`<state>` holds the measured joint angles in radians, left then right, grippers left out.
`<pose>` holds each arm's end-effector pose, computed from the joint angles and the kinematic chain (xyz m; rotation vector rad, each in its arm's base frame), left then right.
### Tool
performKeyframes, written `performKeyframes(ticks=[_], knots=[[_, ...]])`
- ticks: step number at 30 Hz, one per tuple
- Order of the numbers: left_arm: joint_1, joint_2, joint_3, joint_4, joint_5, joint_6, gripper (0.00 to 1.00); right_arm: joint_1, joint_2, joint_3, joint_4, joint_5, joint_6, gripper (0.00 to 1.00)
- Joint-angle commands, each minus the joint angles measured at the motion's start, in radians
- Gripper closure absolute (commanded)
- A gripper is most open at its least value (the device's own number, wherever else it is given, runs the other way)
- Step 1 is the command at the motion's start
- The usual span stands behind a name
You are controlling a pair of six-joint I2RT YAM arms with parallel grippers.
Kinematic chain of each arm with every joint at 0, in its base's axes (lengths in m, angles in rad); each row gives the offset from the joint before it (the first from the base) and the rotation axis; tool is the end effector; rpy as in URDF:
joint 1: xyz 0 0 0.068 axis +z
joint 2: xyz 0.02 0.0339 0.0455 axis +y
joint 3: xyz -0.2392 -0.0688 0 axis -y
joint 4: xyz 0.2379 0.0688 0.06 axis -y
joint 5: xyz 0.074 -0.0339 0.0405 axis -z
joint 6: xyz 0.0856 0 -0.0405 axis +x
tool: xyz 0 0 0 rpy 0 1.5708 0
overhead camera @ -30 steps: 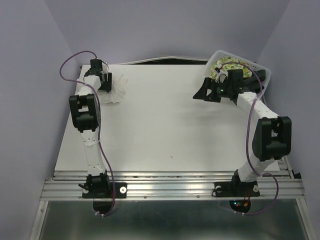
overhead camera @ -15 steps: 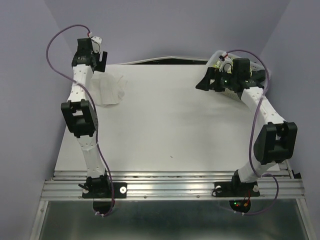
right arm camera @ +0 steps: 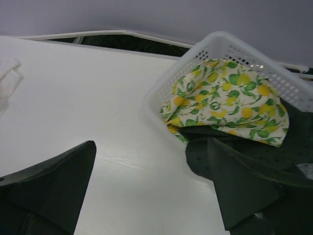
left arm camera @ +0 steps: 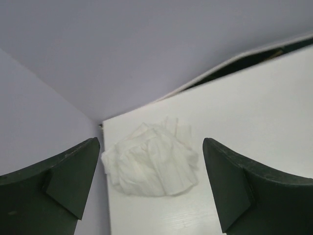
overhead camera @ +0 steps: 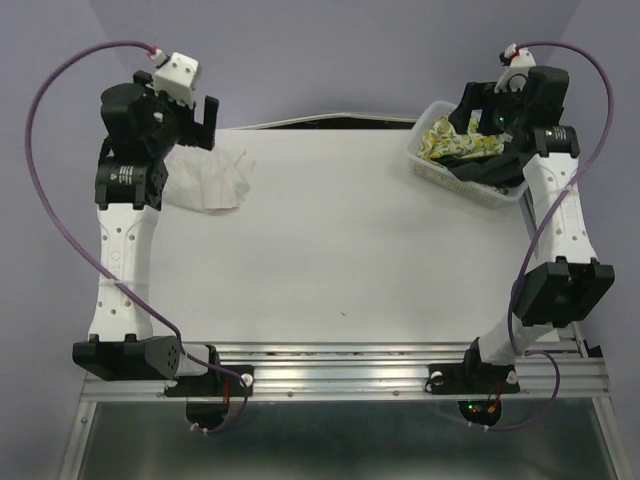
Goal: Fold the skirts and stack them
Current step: Neatly place the folded skirt to the corner, then grab the skirt from the pile
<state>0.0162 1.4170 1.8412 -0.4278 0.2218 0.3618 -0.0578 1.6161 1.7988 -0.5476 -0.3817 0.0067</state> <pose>0.3332 -0.0134 0.5019 0.4404 1.5128 0.1219 0.3984 0.0089 0.3999 -0.1919 1.9129 0.3345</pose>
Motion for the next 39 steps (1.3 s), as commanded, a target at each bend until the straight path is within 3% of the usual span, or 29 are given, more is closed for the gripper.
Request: performKeyframes(ticks=[1, 4, 8, 14, 20, 26, 27, 30, 31, 39], knots=[[-0.082, -0.045, -0.269, -0.097, 0.152, 0.02, 0.01, -0.04, 0.096, 0.112, -0.071, 0.147, -0.137, 0.0], [-0.183, -0.151, -0.457, -0.039, 0.156, 0.025, 0.01, -0.07, 0.203, 0.2, -0.069, 0.222, -0.181, 0.0], [-0.268, -0.223, -0.589, 0.018, 0.18, -0.012, 0.02, -0.106, 0.41, 0.396, -0.064, 0.311, -0.206, 0.0], [-0.279, -0.236, -0.611, 0.02, 0.206, -0.034, 0.02, -0.125, 0.629, 0.554, 0.032, 0.432, -0.255, 0.0], [-0.279, -0.202, -0.588, 0.018, 0.217, -0.046, 0.02, -0.125, 0.761, 0.551, 0.146, 0.509, -0.346, 0.03], [-0.279, -0.155, -0.56, 0.026, 0.198, -0.063, 0.02, -0.134, 0.775, 0.542, 0.179, 0.498, -0.347, 0.45], [-0.279, -0.15, -0.557, 0.026, 0.197, -0.064, 0.02, -0.143, 0.769, 0.539, 0.195, 0.497, -0.344, 0.61], [-0.279, -0.144, -0.539, 0.021, 0.197, -0.07, 0.02, -0.143, 0.737, 0.542, 0.204, 0.489, -0.344, 0.86], [-0.279, -0.142, -0.536, 0.021, 0.195, -0.072, 0.02, -0.143, 0.726, 0.551, 0.206, 0.486, -0.337, 0.99], [-0.279, -0.154, -0.528, 0.024, 0.156, -0.08, 0.02, -0.143, 0.547, 0.567, 0.248, 0.399, -0.268, 0.99]])
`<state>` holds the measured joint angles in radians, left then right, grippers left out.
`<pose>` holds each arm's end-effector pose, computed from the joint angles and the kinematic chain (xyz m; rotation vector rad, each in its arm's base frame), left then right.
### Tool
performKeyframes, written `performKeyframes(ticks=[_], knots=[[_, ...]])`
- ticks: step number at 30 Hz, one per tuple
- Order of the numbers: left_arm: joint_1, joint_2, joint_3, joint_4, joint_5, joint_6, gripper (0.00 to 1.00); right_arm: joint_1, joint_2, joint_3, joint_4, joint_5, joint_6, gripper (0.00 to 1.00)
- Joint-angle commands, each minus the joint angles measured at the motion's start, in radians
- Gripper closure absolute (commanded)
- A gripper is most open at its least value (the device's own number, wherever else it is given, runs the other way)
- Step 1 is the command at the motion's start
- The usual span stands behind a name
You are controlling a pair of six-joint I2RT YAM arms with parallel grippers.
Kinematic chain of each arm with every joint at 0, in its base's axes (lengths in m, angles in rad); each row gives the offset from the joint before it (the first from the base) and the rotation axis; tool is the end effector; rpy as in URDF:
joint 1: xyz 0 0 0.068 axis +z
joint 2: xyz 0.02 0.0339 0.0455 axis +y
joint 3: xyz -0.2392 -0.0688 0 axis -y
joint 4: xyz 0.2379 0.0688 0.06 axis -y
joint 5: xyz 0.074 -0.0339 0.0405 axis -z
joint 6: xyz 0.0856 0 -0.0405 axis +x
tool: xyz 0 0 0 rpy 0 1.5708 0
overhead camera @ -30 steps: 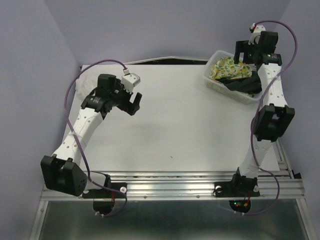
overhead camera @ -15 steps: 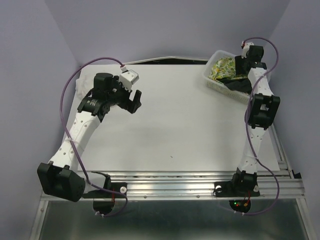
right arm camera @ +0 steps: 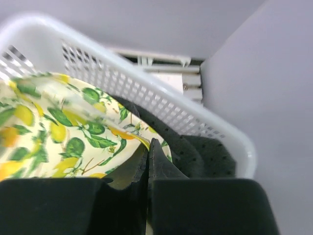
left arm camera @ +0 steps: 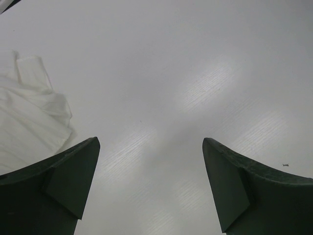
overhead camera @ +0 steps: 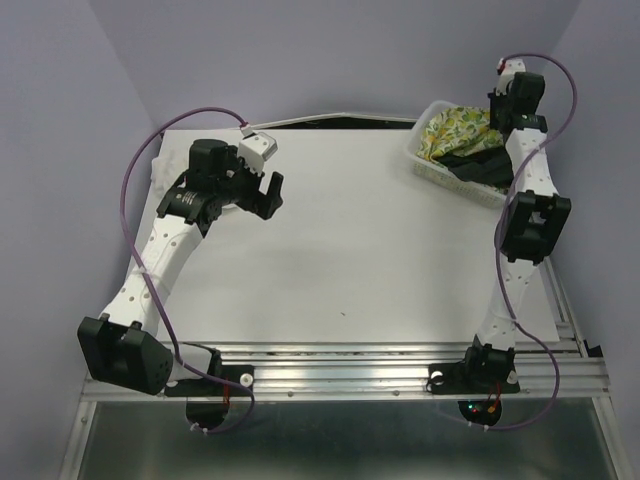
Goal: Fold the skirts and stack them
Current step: Grab the skirt from the pile, then move the skirt to the center of the board
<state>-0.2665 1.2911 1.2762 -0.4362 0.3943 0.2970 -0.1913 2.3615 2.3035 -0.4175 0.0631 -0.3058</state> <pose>0.3101 -0.1188 0.3331 0.7924 1.8417 -0.3783 0.5613 -0.1142 0.2549 -0.0785 2.0646 -0.3731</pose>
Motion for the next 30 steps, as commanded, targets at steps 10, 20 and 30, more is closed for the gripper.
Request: performKeyframes(ticks=[10, 20, 30], knots=[[0.006, -0.036, 0.02, 0.059, -0.069, -0.047, 0.01, -0.01, -0.408, 0.016, 0.304, -0.25, 0.339, 0.99], [0.119, -0.049, 0.018, 0.097, -0.048, -0.137, 0.01, -0.01, -0.461, 0.071, 0.509, -0.532, 0.727, 0.99], [0.223, -0.047, 0.009, 0.114, 0.063, -0.176, 0.01, 0.079, -0.505, 0.126, 0.617, -0.654, 0.869, 0.99]])
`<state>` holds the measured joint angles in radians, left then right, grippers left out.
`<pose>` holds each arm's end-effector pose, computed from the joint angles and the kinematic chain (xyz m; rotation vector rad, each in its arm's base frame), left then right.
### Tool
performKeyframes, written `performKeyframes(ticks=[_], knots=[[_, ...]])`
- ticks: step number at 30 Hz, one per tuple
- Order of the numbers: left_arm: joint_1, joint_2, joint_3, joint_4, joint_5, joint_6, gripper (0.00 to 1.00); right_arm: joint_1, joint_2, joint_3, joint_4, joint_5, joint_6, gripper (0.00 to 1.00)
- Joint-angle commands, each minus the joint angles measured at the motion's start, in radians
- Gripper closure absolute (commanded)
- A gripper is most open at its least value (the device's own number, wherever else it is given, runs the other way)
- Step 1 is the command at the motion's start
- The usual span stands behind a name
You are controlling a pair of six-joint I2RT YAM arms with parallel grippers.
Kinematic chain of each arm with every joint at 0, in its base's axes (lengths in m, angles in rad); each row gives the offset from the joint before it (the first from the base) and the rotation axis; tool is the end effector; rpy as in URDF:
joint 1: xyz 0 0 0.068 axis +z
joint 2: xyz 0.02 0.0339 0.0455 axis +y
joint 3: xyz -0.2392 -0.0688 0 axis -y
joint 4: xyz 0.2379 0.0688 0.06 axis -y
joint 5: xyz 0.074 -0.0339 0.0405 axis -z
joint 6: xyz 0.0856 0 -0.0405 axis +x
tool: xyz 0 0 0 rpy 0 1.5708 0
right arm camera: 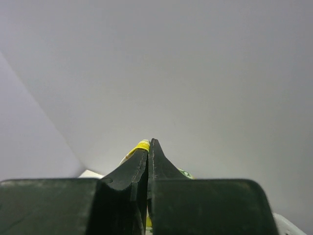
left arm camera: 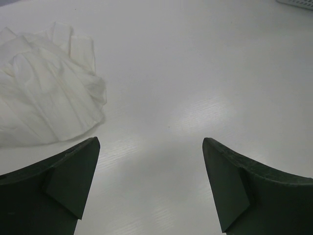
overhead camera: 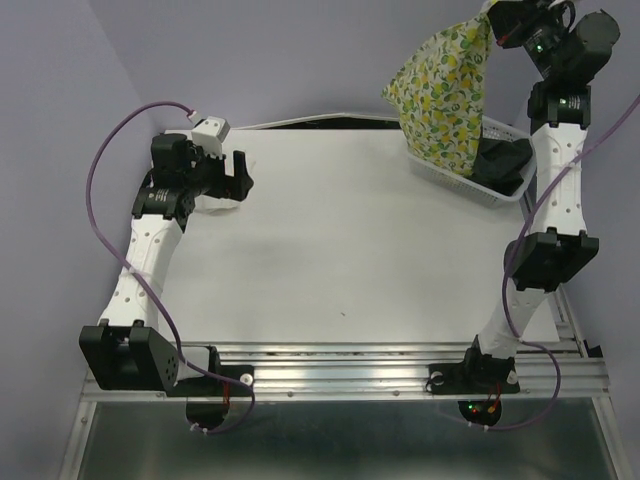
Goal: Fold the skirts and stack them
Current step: Move the skirt to the center of the board
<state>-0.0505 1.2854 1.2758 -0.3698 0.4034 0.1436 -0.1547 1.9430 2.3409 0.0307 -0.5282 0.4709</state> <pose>0.3309 -0.0504 0.3442 0.4495 1.8794 -0.3306 0.4390 -0.0248 0.5453 -0.1046 1.2190 0.5775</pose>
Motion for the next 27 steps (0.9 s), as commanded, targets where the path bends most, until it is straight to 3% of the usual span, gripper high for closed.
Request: performKeyframes(ticks=[1, 14, 23, 27], knots=[[0.009, -0.04, 0.01, 0.049, 0.055, -0.025, 0.01, 0.058, -0.09, 0.104, 0.188, -0.058, 0.109, 0.99], [0.029, -0.055, 0.002, 0.071, 0.098, -0.041, 0.01, 0.121, -0.139, 0.06, 0.371, -0.032, 0.319, 0.99], [0.041, -0.075, -0.018, 0.085, 0.172, -0.032, 0.01, 0.219, -0.151, 0.083, 0.376, -0.029, 0.311, 0.99], [0.041, -0.098, -0.036, 0.092, 0.27, -0.018, 0.01, 0.228, -0.213, -0.059, 0.371, -0.082, 0.321, 0.99]])
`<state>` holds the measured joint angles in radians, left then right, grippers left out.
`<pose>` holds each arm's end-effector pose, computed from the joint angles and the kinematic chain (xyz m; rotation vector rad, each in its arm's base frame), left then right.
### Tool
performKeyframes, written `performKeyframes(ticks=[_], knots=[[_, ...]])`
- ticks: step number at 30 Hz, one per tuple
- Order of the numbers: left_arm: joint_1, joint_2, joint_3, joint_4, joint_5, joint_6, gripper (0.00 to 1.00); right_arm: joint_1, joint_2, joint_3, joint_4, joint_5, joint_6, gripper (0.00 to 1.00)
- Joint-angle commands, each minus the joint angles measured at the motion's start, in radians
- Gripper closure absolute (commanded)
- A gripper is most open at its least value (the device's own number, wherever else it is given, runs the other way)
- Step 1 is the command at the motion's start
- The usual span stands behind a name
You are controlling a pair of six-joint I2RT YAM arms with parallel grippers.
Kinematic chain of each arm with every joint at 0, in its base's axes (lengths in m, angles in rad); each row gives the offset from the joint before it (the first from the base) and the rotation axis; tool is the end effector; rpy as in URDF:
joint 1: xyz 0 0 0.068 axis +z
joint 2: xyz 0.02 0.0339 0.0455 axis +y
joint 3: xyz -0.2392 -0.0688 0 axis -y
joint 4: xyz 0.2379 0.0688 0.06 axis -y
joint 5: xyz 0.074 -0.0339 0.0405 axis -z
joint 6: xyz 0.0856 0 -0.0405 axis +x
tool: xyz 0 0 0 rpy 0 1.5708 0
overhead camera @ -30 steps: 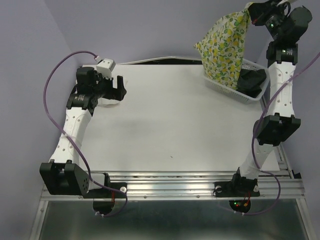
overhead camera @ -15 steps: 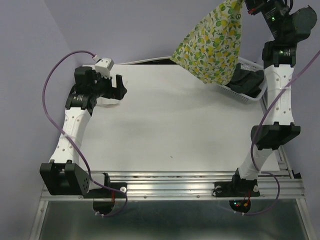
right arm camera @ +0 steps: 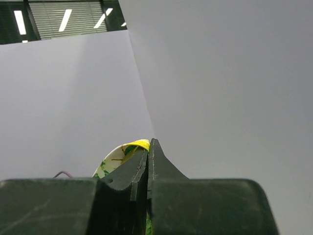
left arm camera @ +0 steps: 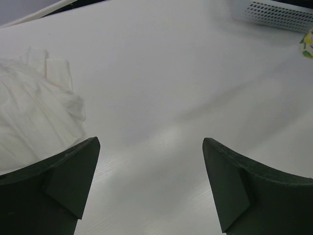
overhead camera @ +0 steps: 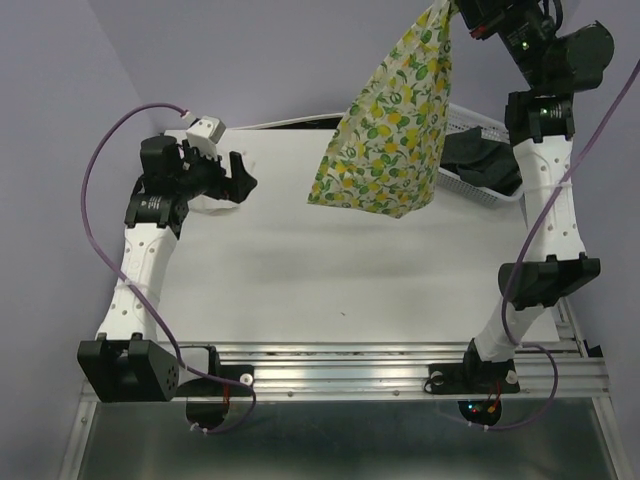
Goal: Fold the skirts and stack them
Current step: Move the skirt to the center of the board
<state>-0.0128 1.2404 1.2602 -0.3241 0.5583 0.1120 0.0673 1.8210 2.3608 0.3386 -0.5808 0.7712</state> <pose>0.3183 -0.0494 0.3605 0.4935 1.7846 -0.4528 0.3414 0.0701 0.6310 -0.3038 0.8590 0.9833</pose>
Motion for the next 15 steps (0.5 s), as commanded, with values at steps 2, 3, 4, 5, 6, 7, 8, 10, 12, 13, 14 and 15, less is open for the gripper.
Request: performKeyframes(ticks=[2, 3, 4, 5, 6, 7, 8, 10, 12, 13, 14, 15], knots=[[0.004, -0.067, -0.034, 0.045, 0.143, 0.029, 0.01, 0.017, -0.167, -0.269, 0.062, -0.076, 0.001, 0.99], [0.004, -0.071, -0.039, 0.045, 0.164, 0.035, 0.01, 0.017, -0.193, -0.337, 0.056, -0.094, -0.013, 0.99], [0.004, -0.075, -0.044, 0.036, 0.17, 0.043, 0.01, 0.028, -0.218, -0.4, 0.04, -0.112, -0.036, 0.99], [0.004, -0.079, -0.051, 0.028, 0.175, 0.063, 0.01, 0.038, -0.264, -0.522, -0.013, -0.14, -0.108, 0.99], [0.004, -0.081, -0.054, 0.02, 0.176, 0.075, 0.01, 0.039, -0.29, -0.588, -0.047, -0.142, -0.145, 0.99], [0.004, -0.082, -0.058, 0.005, 0.178, 0.09, 0.01, 0.049, -0.314, -0.66, -0.068, -0.139, -0.174, 0.99], [0.002, -0.084, -0.068, -0.004, 0.177, 0.132, 0.01, 0.049, -0.366, -0.736, -0.081, -0.136, -0.226, 0.99], [0.002, -0.09, -0.079, -0.035, 0.189, 0.179, 0.01, 0.049, -0.406, -0.919, -0.095, -0.128, -0.281, 0.99], [-0.007, -0.094, -0.105, -0.058, 0.198, 0.253, 0.01, 0.049, -0.451, -0.997, -0.107, -0.12, -0.305, 0.99], [-0.019, -0.094, -0.114, -0.075, 0.19, 0.274, 0.01, 0.049, -0.463, -1.04, -0.108, -0.114, -0.312, 0.99], [-0.051, -0.093, -0.14, -0.076, 0.168, 0.288, 0.01, 0.049, -0.471, -1.051, -0.107, -0.116, -0.322, 0.99], [-0.071, -0.091, -0.156, -0.076, 0.16, 0.316, 0.01, 0.049, -0.479, -1.051, -0.108, -0.122, -0.322, 0.99]])
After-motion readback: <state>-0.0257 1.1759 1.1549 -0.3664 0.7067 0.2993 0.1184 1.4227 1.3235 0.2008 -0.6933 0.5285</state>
